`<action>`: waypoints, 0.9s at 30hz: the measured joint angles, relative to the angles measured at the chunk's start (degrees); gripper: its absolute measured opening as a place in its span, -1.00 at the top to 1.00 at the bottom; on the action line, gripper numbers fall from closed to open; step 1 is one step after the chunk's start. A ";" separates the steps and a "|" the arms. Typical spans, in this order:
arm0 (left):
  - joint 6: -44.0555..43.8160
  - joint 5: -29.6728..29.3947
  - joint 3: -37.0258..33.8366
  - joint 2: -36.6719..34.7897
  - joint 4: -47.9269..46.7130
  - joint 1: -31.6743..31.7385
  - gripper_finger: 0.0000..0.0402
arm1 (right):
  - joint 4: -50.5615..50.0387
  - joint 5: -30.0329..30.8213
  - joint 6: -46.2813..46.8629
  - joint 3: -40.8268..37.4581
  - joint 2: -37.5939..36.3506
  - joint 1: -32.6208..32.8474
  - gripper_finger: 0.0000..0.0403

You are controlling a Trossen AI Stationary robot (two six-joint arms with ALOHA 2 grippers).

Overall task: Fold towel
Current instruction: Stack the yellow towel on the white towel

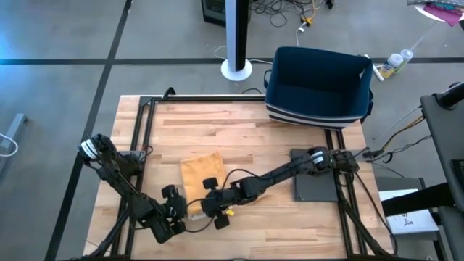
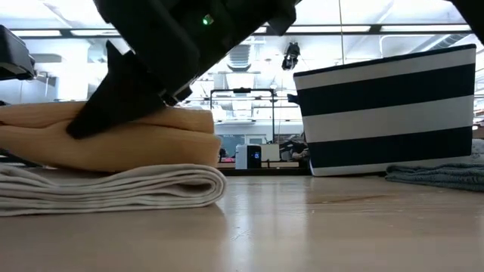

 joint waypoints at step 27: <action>-0.06 -10.20 2.97 -0.10 16.95 -5.48 0.61 | -0.56 1.56 7.47 0.00 -0.35 -2.46 0.96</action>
